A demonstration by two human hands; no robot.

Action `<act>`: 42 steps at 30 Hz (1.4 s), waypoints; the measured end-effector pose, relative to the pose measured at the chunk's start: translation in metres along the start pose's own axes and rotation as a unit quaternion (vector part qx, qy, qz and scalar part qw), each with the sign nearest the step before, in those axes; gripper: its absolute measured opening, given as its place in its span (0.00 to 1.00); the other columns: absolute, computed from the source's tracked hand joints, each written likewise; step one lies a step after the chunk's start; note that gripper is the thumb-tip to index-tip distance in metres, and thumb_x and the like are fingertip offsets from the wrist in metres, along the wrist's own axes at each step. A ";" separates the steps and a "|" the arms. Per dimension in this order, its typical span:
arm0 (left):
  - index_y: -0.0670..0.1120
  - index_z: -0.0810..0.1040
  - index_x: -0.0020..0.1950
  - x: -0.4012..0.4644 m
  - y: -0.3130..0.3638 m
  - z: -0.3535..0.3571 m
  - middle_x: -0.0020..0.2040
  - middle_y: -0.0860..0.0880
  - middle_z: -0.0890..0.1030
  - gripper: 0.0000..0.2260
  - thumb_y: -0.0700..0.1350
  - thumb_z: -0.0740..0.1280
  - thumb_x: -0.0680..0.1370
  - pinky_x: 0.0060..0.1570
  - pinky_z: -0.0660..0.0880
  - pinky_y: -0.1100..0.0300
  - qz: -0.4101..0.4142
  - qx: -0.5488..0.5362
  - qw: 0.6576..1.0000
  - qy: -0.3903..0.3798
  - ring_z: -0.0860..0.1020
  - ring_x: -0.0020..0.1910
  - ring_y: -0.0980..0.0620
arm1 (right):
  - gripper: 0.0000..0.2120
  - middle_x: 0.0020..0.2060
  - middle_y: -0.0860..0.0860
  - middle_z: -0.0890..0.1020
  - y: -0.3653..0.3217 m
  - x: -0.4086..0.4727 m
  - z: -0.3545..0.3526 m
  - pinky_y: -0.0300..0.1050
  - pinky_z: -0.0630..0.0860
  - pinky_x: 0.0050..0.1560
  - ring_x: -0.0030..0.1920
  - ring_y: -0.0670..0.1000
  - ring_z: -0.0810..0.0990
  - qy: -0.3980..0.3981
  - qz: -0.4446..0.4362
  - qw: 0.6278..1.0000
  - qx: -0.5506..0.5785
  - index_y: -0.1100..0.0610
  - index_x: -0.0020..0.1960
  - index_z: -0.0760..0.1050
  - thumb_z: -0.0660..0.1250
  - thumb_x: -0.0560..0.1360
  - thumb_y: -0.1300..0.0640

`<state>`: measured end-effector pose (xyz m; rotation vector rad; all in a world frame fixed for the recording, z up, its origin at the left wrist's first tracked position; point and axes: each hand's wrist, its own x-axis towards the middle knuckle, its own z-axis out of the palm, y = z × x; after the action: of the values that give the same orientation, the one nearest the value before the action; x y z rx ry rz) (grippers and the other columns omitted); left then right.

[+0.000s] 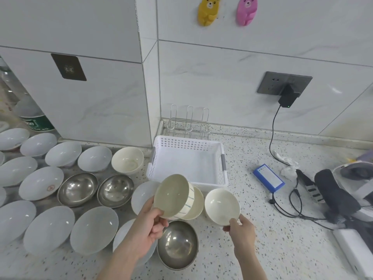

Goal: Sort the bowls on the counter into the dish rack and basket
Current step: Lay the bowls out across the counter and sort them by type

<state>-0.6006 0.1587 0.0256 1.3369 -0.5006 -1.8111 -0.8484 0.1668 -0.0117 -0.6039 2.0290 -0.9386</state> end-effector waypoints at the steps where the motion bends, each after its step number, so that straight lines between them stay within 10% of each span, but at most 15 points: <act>1: 0.48 0.75 0.61 0.000 -0.001 0.001 0.28 0.42 0.73 0.17 0.33 0.57 0.78 0.17 0.56 0.67 0.001 0.009 1.000 0.002 0.59 0.20 0.56 | 0.24 0.30 0.58 0.83 0.001 0.002 0.000 0.41 0.69 0.33 0.34 0.48 0.80 -0.004 -0.001 1.000 0.004 0.57 0.71 0.72 0.60 0.75 0.66; 13: 0.67 0.73 0.59 -0.001 -0.020 0.033 0.28 0.40 0.77 0.26 0.34 0.57 0.78 0.19 0.55 0.64 0.009 0.159 0.987 -0.025 0.58 0.21 0.54 | 0.30 0.39 0.53 0.85 0.012 0.011 -0.021 0.44 0.73 0.34 0.37 0.51 0.76 -0.073 0.012 0.996 -0.046 0.53 0.77 0.58 0.57 0.80 0.41; 16: 0.73 0.71 0.54 -0.002 -0.031 0.054 0.27 0.41 0.79 0.29 0.35 0.57 0.77 0.20 0.57 0.65 0.014 0.230 0.972 -0.037 0.61 0.19 0.54 | 0.20 0.36 0.50 0.85 0.016 0.003 -0.040 0.50 0.75 0.45 0.42 0.52 0.79 -0.035 -0.031 0.997 -0.066 0.52 0.66 0.72 0.55 0.81 0.43; 21: 0.67 0.65 0.63 -0.003 -0.056 0.078 0.24 0.50 0.79 0.26 0.36 0.56 0.77 0.20 0.64 0.66 0.017 0.315 0.946 -0.078 0.72 0.19 0.57 | 0.15 0.31 0.56 0.84 0.025 -0.019 -0.070 0.38 0.64 0.25 0.20 0.47 0.63 -0.157 -0.053 0.986 0.016 0.50 0.49 0.81 0.58 0.81 0.45; 33: 0.66 0.55 0.73 -0.003 -0.087 0.082 0.33 0.54 0.84 0.30 0.51 0.64 0.75 0.26 0.69 0.65 -0.069 0.473 0.866 -0.148 0.74 0.23 0.60 | 0.10 0.22 0.49 0.78 0.060 -0.018 -0.079 0.36 0.63 0.23 0.19 0.45 0.66 -0.224 -0.003 0.969 -0.101 0.59 0.52 0.75 0.61 0.73 0.67; 38: 0.59 0.45 0.78 -0.004 -0.089 0.088 0.57 0.56 0.79 0.49 0.50 0.74 0.67 0.48 0.81 0.59 -0.032 0.536 0.827 -0.165 0.80 0.51 0.55 | 0.09 0.21 0.46 0.76 0.063 -0.020 -0.078 0.36 0.65 0.27 0.21 0.43 0.68 -0.218 -0.023 0.968 -0.123 0.57 0.52 0.76 0.62 0.73 0.65; 42: 0.57 0.31 0.77 -0.007 -0.086 0.095 0.54 0.55 0.75 0.56 0.51 0.75 0.69 0.36 0.74 0.68 -0.034 0.598 0.786 -0.156 0.77 0.49 0.54 | 0.10 0.21 0.44 0.76 0.061 -0.018 -0.076 0.37 0.66 0.30 0.21 0.39 0.71 -0.219 -0.031 0.965 -0.139 0.54 0.52 0.76 0.62 0.74 0.63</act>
<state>-0.7190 0.2008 0.0023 1.8010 -2.0505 -1.7610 -0.9057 0.2473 -0.0207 -0.9416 1.7528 -0.4961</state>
